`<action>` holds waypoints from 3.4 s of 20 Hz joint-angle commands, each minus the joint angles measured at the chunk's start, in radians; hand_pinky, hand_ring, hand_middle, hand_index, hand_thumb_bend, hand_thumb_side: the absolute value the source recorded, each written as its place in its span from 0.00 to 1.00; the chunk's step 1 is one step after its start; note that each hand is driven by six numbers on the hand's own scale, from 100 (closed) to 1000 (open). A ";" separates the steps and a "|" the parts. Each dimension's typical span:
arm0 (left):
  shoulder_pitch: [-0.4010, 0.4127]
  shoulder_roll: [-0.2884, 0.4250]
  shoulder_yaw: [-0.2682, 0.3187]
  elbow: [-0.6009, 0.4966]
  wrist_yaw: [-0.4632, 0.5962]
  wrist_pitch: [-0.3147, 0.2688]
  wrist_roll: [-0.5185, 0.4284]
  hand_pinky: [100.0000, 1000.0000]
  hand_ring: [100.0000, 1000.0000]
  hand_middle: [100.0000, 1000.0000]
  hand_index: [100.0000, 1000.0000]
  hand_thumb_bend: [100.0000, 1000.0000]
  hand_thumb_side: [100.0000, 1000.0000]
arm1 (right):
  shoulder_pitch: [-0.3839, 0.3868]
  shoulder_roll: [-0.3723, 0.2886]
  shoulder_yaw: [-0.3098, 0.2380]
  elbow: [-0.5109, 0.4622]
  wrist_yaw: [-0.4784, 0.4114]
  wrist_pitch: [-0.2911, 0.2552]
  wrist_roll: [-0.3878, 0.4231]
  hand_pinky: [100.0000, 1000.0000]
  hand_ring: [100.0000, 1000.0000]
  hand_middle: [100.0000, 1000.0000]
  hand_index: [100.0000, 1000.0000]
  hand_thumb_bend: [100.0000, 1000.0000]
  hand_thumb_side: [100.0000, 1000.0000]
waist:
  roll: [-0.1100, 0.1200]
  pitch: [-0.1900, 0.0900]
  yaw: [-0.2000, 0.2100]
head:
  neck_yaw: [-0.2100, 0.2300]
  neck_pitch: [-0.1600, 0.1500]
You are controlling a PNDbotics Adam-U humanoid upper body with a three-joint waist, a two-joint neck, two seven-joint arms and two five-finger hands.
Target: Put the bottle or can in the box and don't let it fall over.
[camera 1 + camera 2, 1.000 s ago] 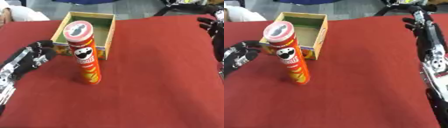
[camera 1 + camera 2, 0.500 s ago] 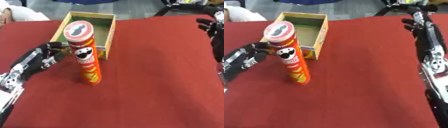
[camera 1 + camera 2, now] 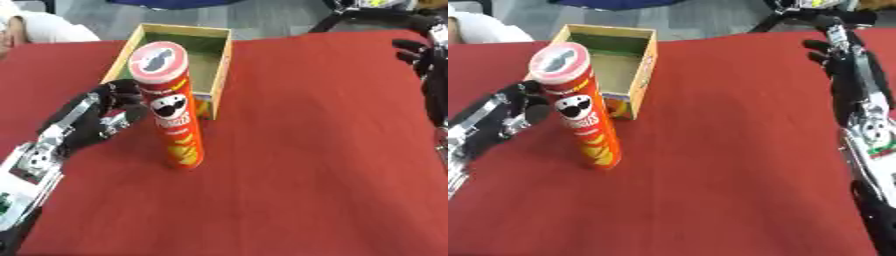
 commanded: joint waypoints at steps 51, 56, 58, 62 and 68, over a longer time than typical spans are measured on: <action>-0.090 -0.120 -0.036 0.080 -0.113 0.033 0.015 1.00 0.84 0.77 0.86 0.83 0.68 | 0.000 0.006 0.002 -0.008 -0.008 0.002 0.016 0.88 0.81 0.88 0.87 0.00 0.90 | 0.002 -0.018 -0.013 | 0.019 -0.015; -0.092 -0.133 -0.039 0.085 -0.096 0.029 0.016 1.00 0.83 0.73 0.84 0.81 0.65 | 0.000 0.008 0.002 -0.006 -0.007 0.004 0.017 0.88 0.81 0.88 0.87 0.00 0.90 | 0.003 -0.018 -0.014 | 0.018 -0.017; -0.092 -0.138 -0.039 0.084 -0.090 0.026 0.017 1.00 0.82 0.71 0.83 0.80 0.63 | 0.000 0.008 0.002 -0.006 -0.006 0.004 0.018 0.88 0.81 0.88 0.87 0.00 0.91 | 0.003 -0.017 -0.014 | 0.017 -0.018; -0.092 -0.144 -0.042 0.083 -0.080 0.017 0.018 0.99 0.81 0.67 0.80 0.73 0.56 | 0.002 0.009 0.002 -0.004 -0.005 0.006 0.019 0.88 0.81 0.88 0.87 0.00 0.91 | 0.003 -0.017 -0.014 | 0.018 -0.018; -0.093 -0.152 -0.042 0.081 -0.085 0.009 0.041 0.98 0.76 0.54 0.72 0.50 0.42 | 0.003 0.012 0.001 -0.003 -0.004 0.007 0.019 0.88 0.80 0.87 0.87 0.00 0.91 | 0.002 -0.017 -0.015 | 0.018 -0.020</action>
